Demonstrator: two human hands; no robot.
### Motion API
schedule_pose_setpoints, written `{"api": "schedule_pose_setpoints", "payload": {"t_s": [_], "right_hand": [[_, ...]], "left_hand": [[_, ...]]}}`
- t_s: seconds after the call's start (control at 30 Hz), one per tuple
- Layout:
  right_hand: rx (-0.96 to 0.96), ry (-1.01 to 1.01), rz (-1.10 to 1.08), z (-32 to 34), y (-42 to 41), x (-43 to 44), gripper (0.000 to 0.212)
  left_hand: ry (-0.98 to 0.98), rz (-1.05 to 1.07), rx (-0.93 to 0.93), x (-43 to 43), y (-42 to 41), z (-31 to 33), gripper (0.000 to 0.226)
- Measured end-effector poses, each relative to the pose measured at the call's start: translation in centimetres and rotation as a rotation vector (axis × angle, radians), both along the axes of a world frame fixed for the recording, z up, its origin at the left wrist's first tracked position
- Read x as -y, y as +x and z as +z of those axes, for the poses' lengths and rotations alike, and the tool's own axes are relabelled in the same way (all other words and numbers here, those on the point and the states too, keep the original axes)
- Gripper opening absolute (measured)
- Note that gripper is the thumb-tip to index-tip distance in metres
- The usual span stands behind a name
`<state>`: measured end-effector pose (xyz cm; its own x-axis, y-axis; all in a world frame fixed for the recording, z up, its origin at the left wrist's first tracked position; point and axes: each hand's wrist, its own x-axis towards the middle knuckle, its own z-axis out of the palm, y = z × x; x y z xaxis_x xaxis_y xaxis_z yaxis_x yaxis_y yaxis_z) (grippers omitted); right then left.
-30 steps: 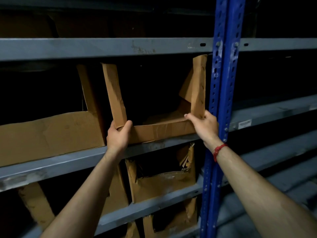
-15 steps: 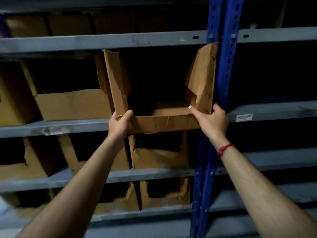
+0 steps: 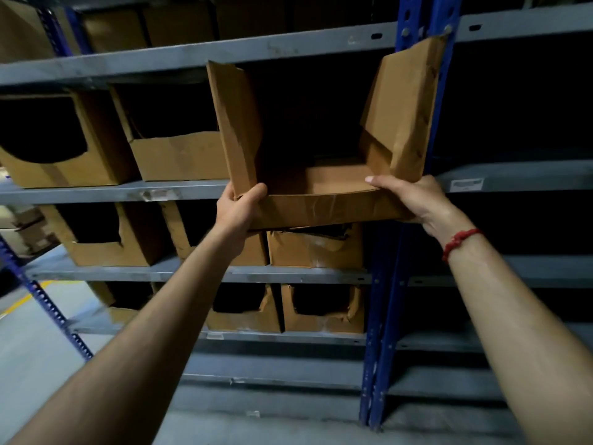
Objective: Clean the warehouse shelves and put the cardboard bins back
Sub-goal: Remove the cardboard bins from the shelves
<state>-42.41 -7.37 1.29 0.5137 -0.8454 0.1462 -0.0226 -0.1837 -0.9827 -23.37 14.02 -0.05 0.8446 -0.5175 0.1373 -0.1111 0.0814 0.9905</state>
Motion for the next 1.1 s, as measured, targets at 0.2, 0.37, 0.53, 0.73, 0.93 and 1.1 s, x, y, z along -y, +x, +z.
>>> {"api": "schedule_pose_setpoints", "payload": {"t_s": [0.2, 0.37, 0.53, 0.73, 0.93, 1.1], "right_hand": [[-0.062, 0.022, 0.012, -2.2, -1.5, -1.8, 0.037], [-0.033, -0.012, 0.005, -3.6, -3.2, -4.4, 0.031], [-0.035, -0.071, 0.087, -4.2, -5.7, -5.9, 0.087], [0.326, 0.090, 0.391, -2.5, -7.5, -5.4, 0.089], [0.169, 0.227, 0.188, -1.2, -8.0, -3.9, 0.054], [0.213, 0.131, 0.413, 2.7, -10.5, -3.0, 0.058]], "left_hand": [[0.059, -0.059, 0.049, -2.4, -0.2, -1.9, 0.075], [0.099, -0.069, 0.174, -3.7, -0.9, -2.8, 0.085], [-0.010, -0.076, 0.266, -5.7, -3.3, -3.2, 0.094], [-0.074, -0.099, 0.281, -8.6, -5.5, -1.4, 0.112], [0.050, -0.254, 0.277, -11.0, -8.8, 2.3, 0.152], [-0.115, -0.139, 0.363, -12.1, -12.6, 5.6, 0.104]]}}
